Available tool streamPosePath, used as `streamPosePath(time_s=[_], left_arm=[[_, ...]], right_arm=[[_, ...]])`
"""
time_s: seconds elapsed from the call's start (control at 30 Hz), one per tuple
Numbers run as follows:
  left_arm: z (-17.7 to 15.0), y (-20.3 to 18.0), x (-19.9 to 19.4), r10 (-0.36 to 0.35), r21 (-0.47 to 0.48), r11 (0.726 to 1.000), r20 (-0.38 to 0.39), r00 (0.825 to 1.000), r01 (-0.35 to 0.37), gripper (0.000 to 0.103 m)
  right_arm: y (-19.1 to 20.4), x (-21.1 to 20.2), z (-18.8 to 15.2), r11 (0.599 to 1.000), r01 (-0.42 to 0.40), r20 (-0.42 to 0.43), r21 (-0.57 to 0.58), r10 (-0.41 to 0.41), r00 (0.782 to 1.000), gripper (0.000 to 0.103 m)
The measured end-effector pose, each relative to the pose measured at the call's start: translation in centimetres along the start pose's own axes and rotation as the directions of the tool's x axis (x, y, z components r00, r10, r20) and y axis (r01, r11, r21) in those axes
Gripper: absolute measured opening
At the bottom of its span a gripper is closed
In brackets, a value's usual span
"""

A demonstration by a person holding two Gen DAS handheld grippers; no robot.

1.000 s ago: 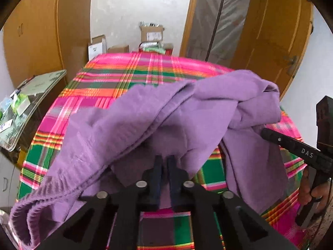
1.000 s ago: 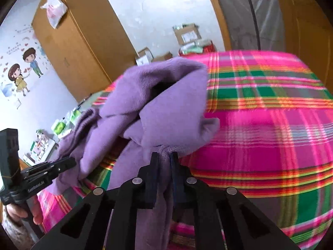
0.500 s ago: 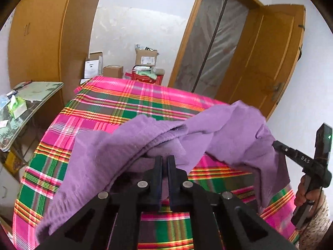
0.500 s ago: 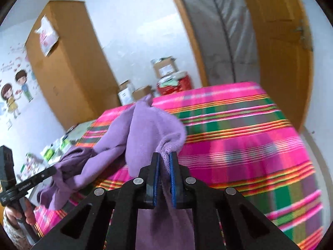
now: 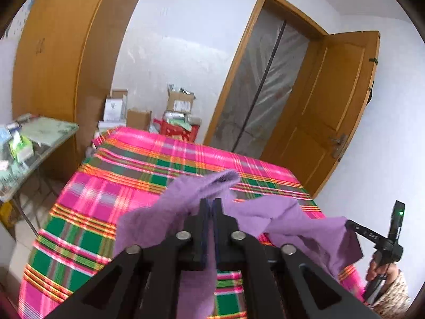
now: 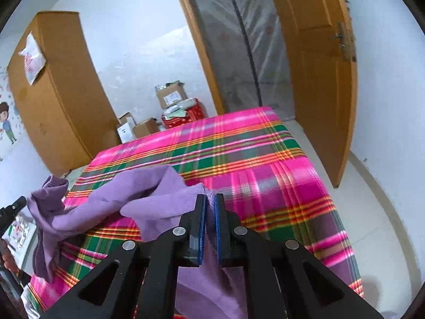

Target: Fold clothes

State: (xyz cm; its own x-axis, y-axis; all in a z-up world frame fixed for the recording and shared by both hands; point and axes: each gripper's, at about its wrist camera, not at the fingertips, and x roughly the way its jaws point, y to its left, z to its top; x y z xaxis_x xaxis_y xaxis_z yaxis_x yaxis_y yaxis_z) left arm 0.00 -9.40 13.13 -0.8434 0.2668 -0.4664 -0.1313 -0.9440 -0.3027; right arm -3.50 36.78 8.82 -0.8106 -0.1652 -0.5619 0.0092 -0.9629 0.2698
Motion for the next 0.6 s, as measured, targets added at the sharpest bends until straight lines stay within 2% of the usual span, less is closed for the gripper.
streamPosePath(time_s=[0.2, 0.27, 0.37, 0.43, 0.5, 0.53, 0.6], left_arm=[[-0.6, 2.1, 1.2, 0.052, -0.047, 0.997, -0.040, 0.998, -0.054, 0.001], [-1.1, 2.0, 1.8, 0.045, -0.030, 0.998, -0.077, 0.996, -0.047, 0.001], [-2.2, 1.2, 2.8, 0.028, 0.014, 1.000, -0.146, 0.989, -0.026, 0.003], [-3.0, 0.5, 3.4, 0.019, 0.031, 0.999, -0.196, 0.980, -0.013, 0.008], [-3.7, -0.8, 4.0, 0.021, 0.078, 0.997, -0.246, 0.969, -0.002, 0.019], [-4.1, -1.5, 4.1, 0.035, 0.106, 0.994, -0.259, 0.965, -0.007, 0.026], [-5.1, -2.8, 4.5, 0.038, 0.150, 0.989, -0.291, 0.956, 0.006, 0.030]], right_arm=[[-1.0, 0.6, -0.6, 0.999, 0.026, -0.015, 0.030, -0.026, 1.000, 0.007], [-0.7, 1.1, -0.7, 0.998, 0.057, -0.039, -0.019, -0.057, 0.998, 0.008], [0.6, 1.3, -1.1, 0.988, 0.099, -0.032, -0.115, -0.104, 0.994, 0.011], [1.8, 1.1, -1.4, 0.979, 0.114, -0.016, -0.172, -0.118, 0.993, 0.018], [3.1, 0.9, -1.9, 0.969, 0.106, 0.003, -0.225, -0.108, 0.994, 0.036], [3.8, 0.9, -2.1, 0.962, 0.104, 0.013, -0.252, -0.104, 0.994, 0.039], [5.1, 1.1, -2.7, 0.946, 0.097, 0.027, -0.308, -0.094, 0.995, 0.045]])
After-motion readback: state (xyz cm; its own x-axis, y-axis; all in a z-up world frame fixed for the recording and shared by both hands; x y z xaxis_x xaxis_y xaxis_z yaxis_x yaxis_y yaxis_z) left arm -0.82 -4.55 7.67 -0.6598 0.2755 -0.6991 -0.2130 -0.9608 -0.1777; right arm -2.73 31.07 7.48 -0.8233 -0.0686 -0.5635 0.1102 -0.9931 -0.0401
